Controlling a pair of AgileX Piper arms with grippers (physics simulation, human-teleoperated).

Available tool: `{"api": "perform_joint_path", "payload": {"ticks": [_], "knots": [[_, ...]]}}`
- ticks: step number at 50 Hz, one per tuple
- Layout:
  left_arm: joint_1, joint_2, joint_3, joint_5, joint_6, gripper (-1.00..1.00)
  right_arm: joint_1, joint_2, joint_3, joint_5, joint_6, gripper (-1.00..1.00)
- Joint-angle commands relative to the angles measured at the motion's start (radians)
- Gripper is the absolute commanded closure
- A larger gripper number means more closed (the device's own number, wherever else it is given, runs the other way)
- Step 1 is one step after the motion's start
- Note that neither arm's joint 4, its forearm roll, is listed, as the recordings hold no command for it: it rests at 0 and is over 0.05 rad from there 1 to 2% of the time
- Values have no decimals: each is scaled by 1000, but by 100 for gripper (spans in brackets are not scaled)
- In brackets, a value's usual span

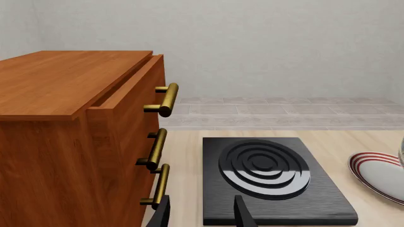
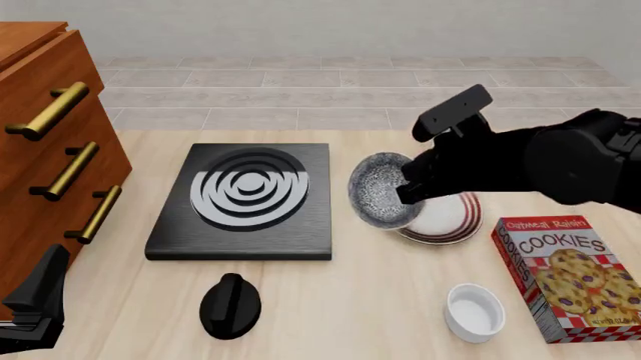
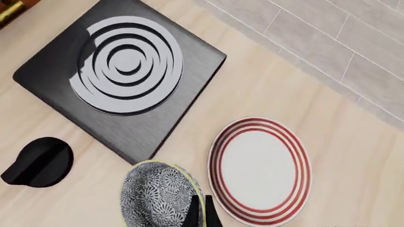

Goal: Pick the akita bowl next to the ramekin and place it on the plate.

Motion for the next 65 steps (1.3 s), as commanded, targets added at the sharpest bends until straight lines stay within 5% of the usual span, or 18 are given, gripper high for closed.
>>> {"api": "perform_joint_path", "payload": {"ticks": [1,33,65], "knots": [[0,0,0,0,0,-100,-37,18,-14,-39,54,100],[0,0,0,0,0,-100,-211,112,-40,-175,228,100],[0,0,0,0,0,-100,-296,211,-20,-250,278,100]]}}
